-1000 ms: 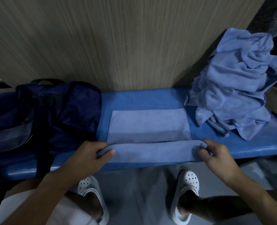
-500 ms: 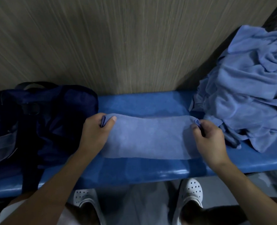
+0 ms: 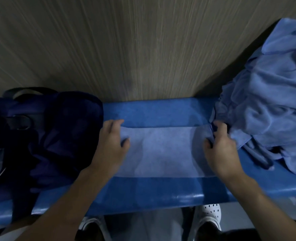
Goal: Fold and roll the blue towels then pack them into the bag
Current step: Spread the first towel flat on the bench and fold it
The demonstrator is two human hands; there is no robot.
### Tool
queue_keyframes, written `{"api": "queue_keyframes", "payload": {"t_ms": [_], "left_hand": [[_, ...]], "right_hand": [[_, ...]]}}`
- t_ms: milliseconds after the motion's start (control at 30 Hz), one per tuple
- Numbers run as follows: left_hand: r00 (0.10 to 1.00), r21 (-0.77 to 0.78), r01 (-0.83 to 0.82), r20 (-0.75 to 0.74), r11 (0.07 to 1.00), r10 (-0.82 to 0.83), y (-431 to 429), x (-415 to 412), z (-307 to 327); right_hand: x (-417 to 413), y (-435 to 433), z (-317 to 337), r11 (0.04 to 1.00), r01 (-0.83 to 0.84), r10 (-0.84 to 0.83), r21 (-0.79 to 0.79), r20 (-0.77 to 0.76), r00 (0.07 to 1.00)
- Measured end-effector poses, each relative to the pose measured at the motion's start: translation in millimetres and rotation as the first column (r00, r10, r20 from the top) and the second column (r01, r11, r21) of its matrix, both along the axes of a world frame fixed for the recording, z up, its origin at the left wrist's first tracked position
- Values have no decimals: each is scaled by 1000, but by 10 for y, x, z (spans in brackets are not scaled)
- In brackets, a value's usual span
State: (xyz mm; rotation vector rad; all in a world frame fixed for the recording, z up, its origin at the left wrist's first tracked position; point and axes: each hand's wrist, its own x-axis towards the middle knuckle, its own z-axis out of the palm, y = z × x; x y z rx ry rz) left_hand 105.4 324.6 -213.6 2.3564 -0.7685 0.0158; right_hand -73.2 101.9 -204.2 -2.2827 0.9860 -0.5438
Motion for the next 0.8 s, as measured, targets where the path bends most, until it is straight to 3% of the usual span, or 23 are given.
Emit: {"api": "queue_keyframes", "payload": {"t_ms": [100, 200, 267, 367, 467, 800], "left_hand": [[950, 248, 151, 230, 957, -210, 42, -41, -72], [916, 394, 264, 185, 881, -357, 57, -136, -134], [907, 437, 266, 188, 859, -376, 77, -177, -179], [907, 459, 240, 207, 856, -366, 88, -198, -163], [907, 457, 239, 211, 857, -365, 36, -257, -98], [896, 507, 266, 183, 820, -404, 72, -212, -236]], "right_hand": [[-22, 30, 1, 999, -6, 4, -51, -43, 999], [-32, 62, -16, 992, 14, -23, -124, -76, 997], [-30, 83, -47, 947, -13, -28, -322, -120, 992], [-17, 156, -98, 831, -218, 79, -511, -280, 957], [-15, 253, -191, 806, -364, 164, -468, -415, 895], [-78, 215, -274, 893, -337, 129, -300, -547, 827]]}}
